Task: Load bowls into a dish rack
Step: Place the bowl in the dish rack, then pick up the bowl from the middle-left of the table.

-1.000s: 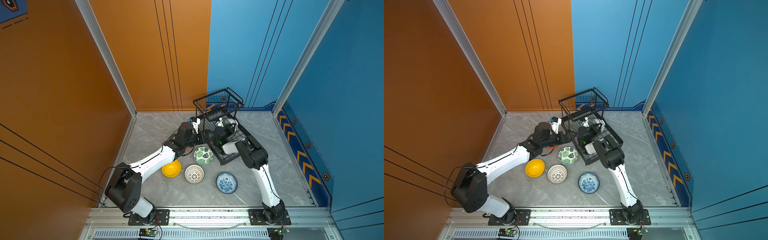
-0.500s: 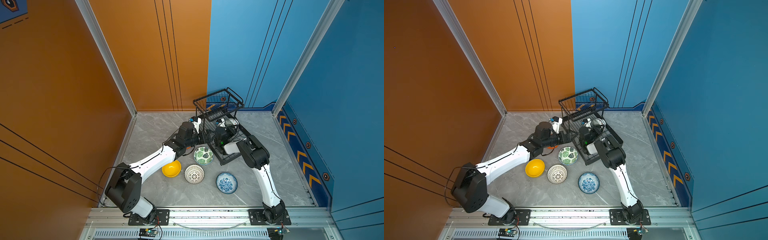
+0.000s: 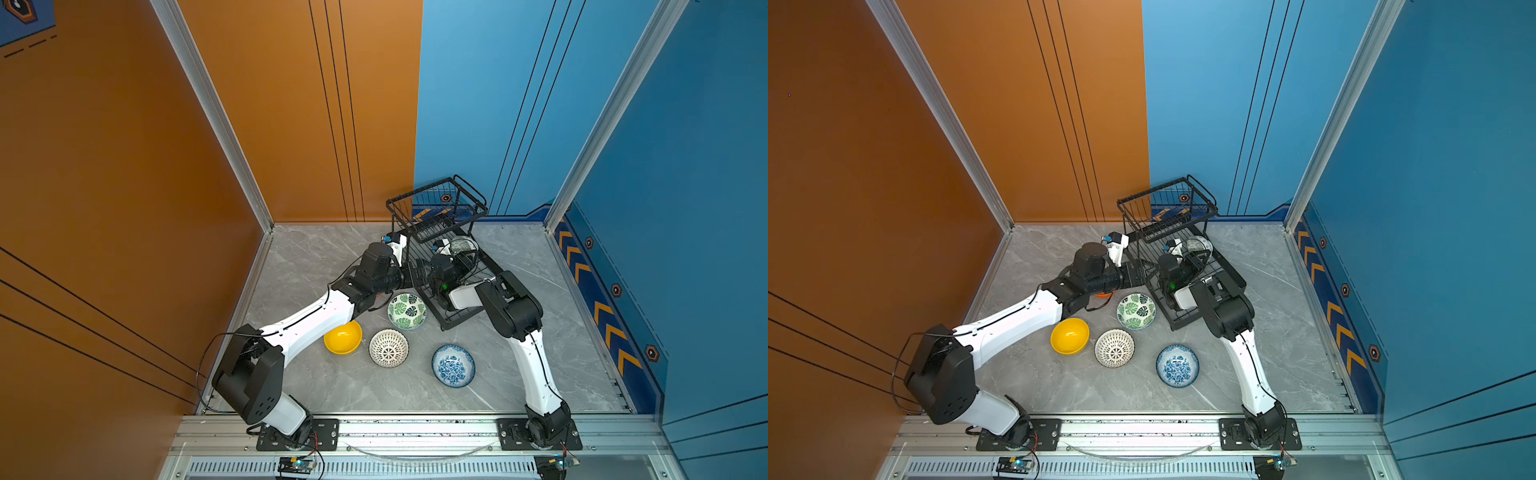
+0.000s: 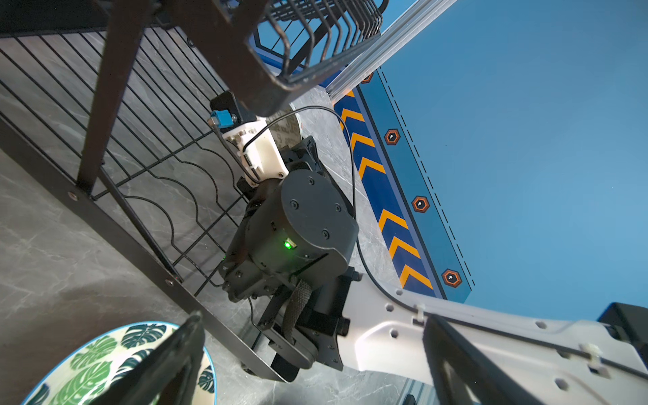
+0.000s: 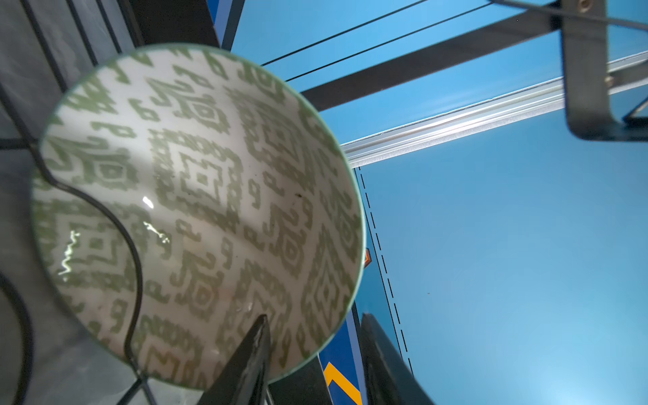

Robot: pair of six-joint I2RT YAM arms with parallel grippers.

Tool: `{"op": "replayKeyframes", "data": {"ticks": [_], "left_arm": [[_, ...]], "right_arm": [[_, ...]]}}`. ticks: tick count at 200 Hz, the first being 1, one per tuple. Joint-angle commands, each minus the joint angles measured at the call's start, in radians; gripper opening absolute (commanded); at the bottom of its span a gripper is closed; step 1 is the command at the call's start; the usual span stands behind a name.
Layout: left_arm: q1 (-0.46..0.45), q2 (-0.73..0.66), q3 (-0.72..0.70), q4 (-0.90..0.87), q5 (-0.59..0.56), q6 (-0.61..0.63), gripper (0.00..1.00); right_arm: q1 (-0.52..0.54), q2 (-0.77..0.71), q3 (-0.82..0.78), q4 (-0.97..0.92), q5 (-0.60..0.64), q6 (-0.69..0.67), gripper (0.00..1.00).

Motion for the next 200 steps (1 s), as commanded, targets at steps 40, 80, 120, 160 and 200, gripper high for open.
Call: {"op": "replayKeyframes", "data": {"ticks": [40,80,120,160,200], "left_arm": [[-0.021,0.008,0.030,-0.028,-0.023,0.023,0.98],[-0.024,0.003,0.044,-0.044,-0.032,0.031,0.98],[-0.019,-0.014,0.053,-0.069,-0.047,0.042,0.98],[0.006,-0.071,0.053,-0.153,-0.094,0.078,0.98],[0.077,-0.155,0.022,-0.293,-0.151,0.098,0.98]], "right_arm": [[0.007,-0.071,-0.049,0.024,0.031,0.022,0.50],[0.013,-0.124,-0.121,0.069,0.049,0.022,0.56],[0.039,-0.209,-0.234,0.122,0.090,0.022,0.71],[0.084,-0.314,-0.324,0.140,0.127,0.032,0.87],[0.123,-0.487,-0.370,-0.263,0.121,0.372,0.99]]}}
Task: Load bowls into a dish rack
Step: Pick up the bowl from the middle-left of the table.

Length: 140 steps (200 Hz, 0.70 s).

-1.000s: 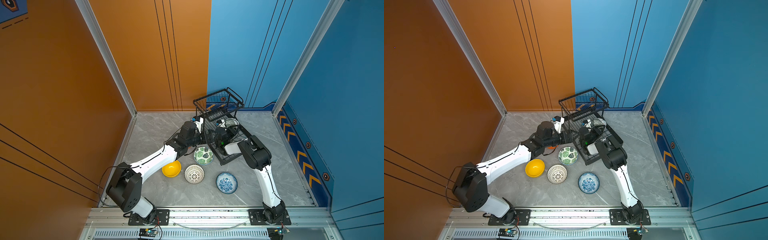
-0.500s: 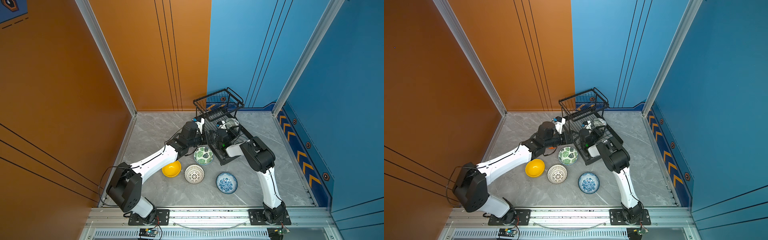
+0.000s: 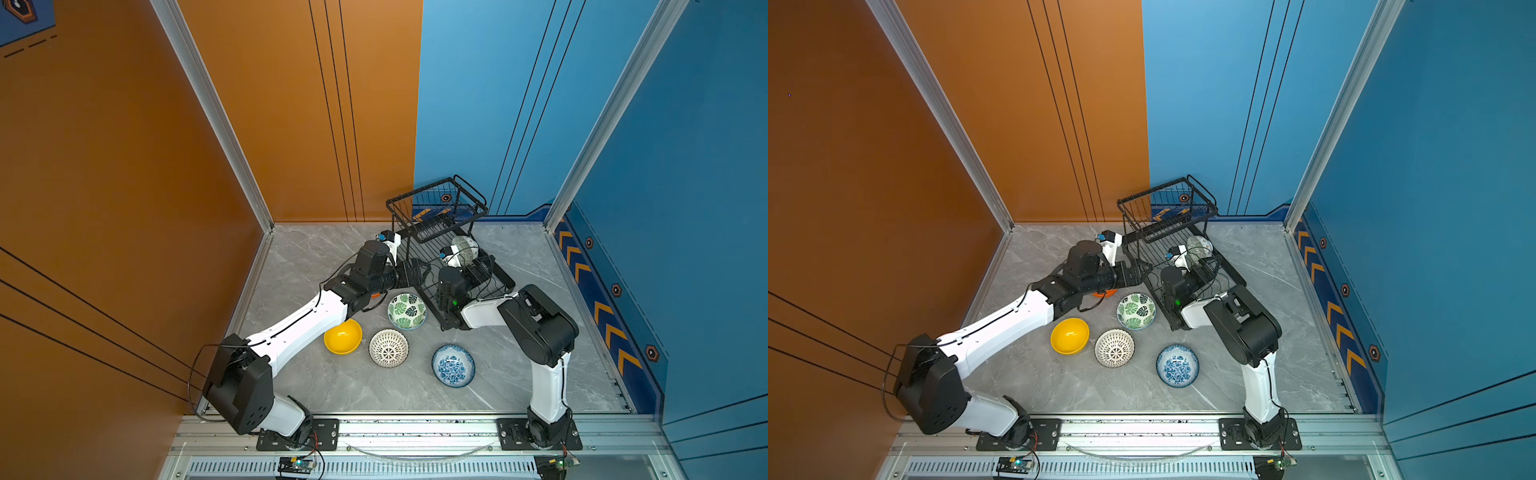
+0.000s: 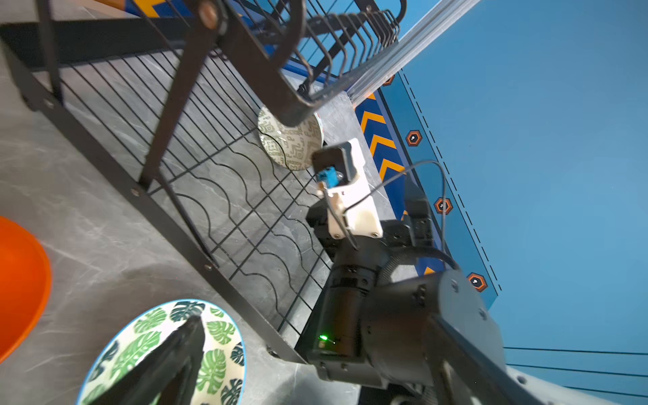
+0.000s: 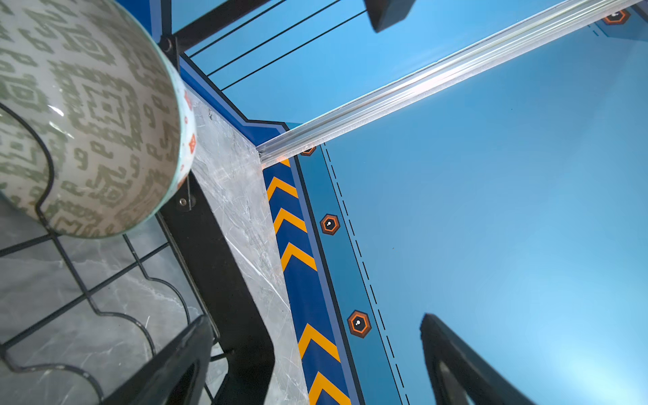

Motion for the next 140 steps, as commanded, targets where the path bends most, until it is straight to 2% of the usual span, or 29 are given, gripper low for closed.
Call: {"op": "replayKeyframes", "data": {"ticks": [1,7,20,29,45,77,106,140], "left_arm": [[0.043,-0.070,-0.005,-0.140,-0.074,0.045,0.98],[0.051,-0.082,-0.004,-0.189,-0.092,0.053,0.98],[0.068,-0.101,0.000,-0.280,-0.144,0.058,0.98],[0.084,-0.117,-0.002,-0.332,-0.168,0.060,0.98],[0.107,-0.149,-0.006,-0.429,-0.223,0.073,0.98],[0.186,-0.203,-0.011,-0.577,-0.286,0.089,0.98],[0.269,-0.209,0.001,-0.691,-0.246,0.088,0.98],[0.317,-0.194,0.010,-0.825,-0.240,0.123,0.98]], "right_arm": [[0.020,-0.125,-0.014,-0.322,0.017,0.317,0.99],[0.024,-0.168,-0.001,-0.513,-0.014,0.472,1.00],[0.007,-0.277,0.082,-1.093,-0.155,0.948,1.00],[-0.016,-0.348,0.093,-1.245,-0.251,1.101,1.00],[-0.004,-0.438,0.046,-1.236,-0.287,1.101,1.00],[-0.003,-0.507,0.046,-1.336,-0.380,1.142,1.00],[-0.003,-0.585,0.044,-1.382,-0.598,1.180,1.00],[0.008,-0.657,0.112,-1.456,-0.846,1.189,1.00]]}}
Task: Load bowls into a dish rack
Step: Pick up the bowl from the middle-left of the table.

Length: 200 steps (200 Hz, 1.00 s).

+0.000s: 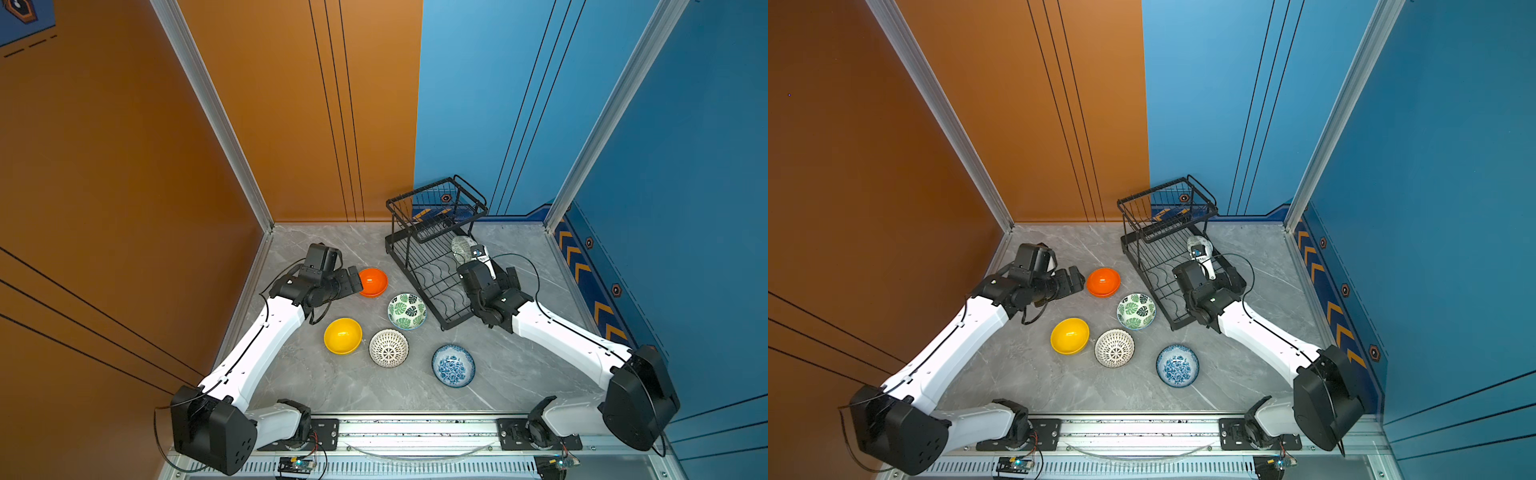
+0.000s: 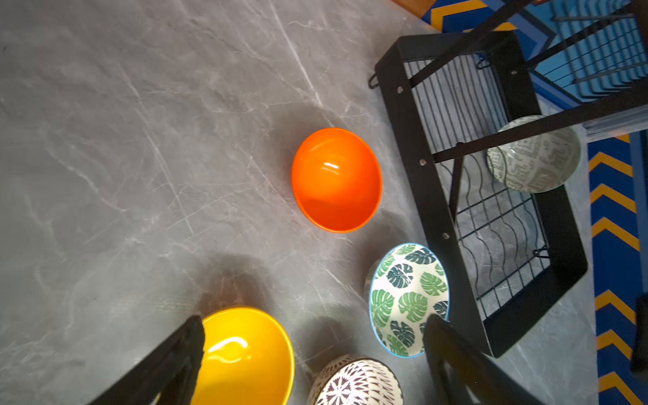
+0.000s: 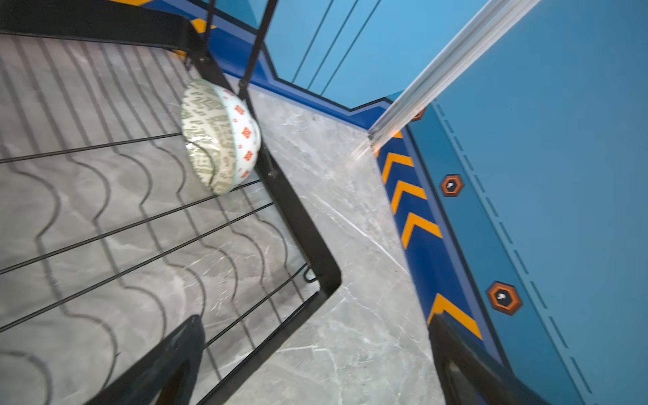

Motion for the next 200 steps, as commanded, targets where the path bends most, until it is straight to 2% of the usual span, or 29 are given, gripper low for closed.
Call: {"op": "replayKeyframes", "data": {"ticks": [1,27,47,87,134,137,144,200], "left_arm": [[0.022,0.006,0.012,-0.171,-0.010,0.045,0.98],[0.036,0.023,0.005,-0.253,0.008,0.056,0.98],[0.035,0.008,-0.032,-0.280,0.020,0.065,0.98],[0.039,-0.019,-0.104,-0.318,-0.040,0.082,1.00],[0.066,0.016,-0.162,-0.317,-0.067,0.112,0.88],[0.070,0.018,-0.163,-0.317,-0.064,0.114,0.82],[0.076,0.026,-0.166,-0.316,-0.065,0.115,0.78],[0.082,0.106,-0.210,-0.240,-0.028,0.114,0.60]], "right_arm": [[0.006,-0.058,0.061,-0.110,-0.249,0.059,1.00],[0.013,-0.076,0.115,-0.129,-0.436,0.090,1.00],[0.016,-0.054,0.135,-0.130,-0.482,0.089,1.00],[0.017,0.008,0.147,-0.114,-0.577,0.108,1.00],[0.031,0.046,0.155,-0.067,-0.634,0.138,1.00],[0.031,0.048,0.156,-0.067,-0.633,0.139,1.00],[0.032,0.056,0.160,-0.067,-0.631,0.139,1.00],[0.025,0.087,0.169,-0.058,-0.646,0.145,1.00]]}}
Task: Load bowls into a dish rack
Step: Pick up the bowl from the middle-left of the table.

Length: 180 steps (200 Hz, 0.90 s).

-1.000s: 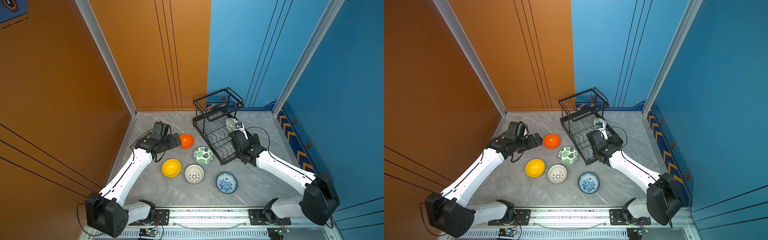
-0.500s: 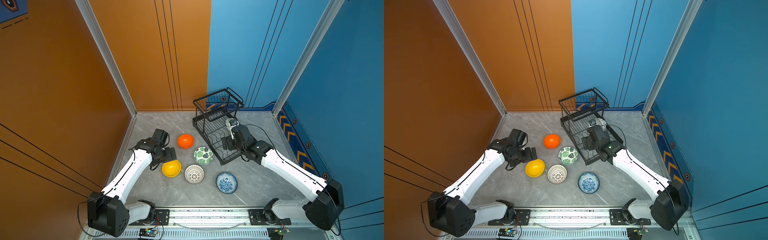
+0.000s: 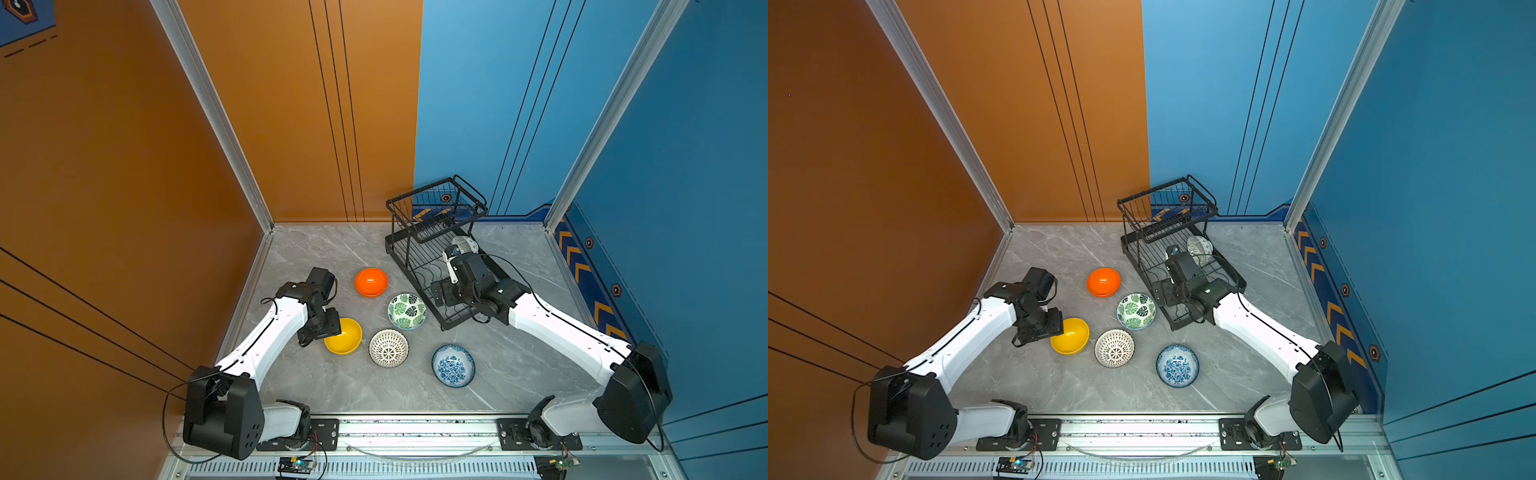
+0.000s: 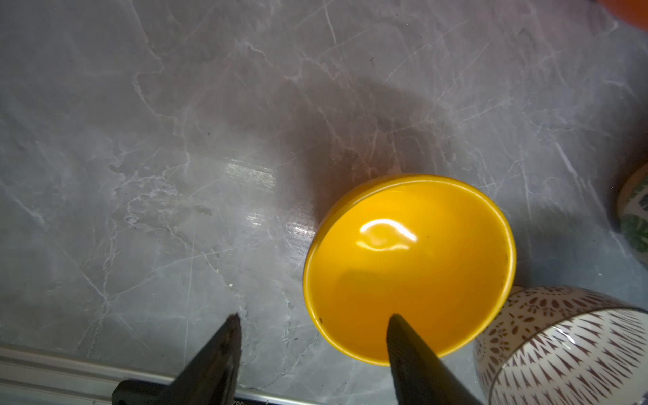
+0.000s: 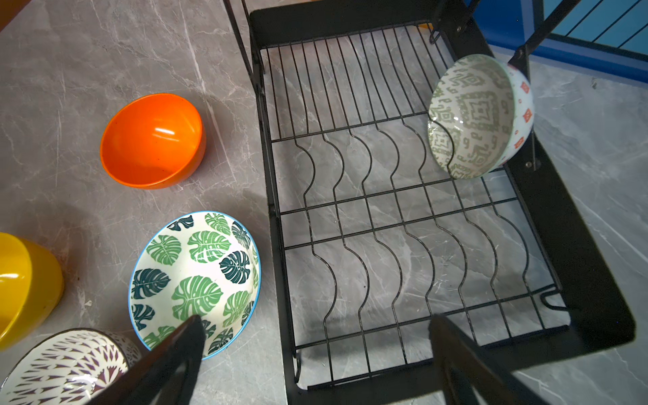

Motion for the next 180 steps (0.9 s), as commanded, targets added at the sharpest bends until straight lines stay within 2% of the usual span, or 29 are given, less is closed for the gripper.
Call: {"op": "replayKeyframes", "data": {"ticks": [1,14,28,49,70,92,125,167,180], "left_arm": [[0.007,0.024,-0.033,0.032,0.011,0.004,0.60],[0.011,0.042,-0.041,0.050,0.014,0.006,0.57],[0.014,0.064,-0.039,0.056,0.027,0.008,0.49],[0.011,0.082,-0.059,0.083,0.065,-0.007,0.46],[-0.002,0.097,-0.069,0.088,0.049,-0.016,0.45],[0.000,0.103,-0.066,0.088,0.040,-0.017,0.38],[0.001,0.125,-0.064,0.088,0.051,-0.013,0.16],[-0.005,0.131,-0.075,0.113,0.061,-0.023,0.00],[-0.004,0.124,-0.084,0.126,0.073,-0.028,0.00]], "right_arm": [[-0.004,0.007,0.029,0.015,-0.020,0.021,1.00],[-0.012,0.008,0.030,0.021,-0.040,0.025,1.00],[-0.023,0.009,0.029,0.025,-0.073,0.032,1.00],[-0.037,0.009,0.033,0.025,-0.104,0.039,1.00],[-0.046,-0.003,0.028,0.024,-0.112,0.042,1.00],[-0.056,-0.016,0.022,0.025,-0.116,0.045,1.00],[-0.075,-0.042,0.006,0.025,-0.132,0.070,1.00],[-0.081,-0.068,-0.013,0.044,-0.174,0.091,1.00],[-0.077,-0.068,-0.013,0.052,-0.197,0.098,1.00]]}}
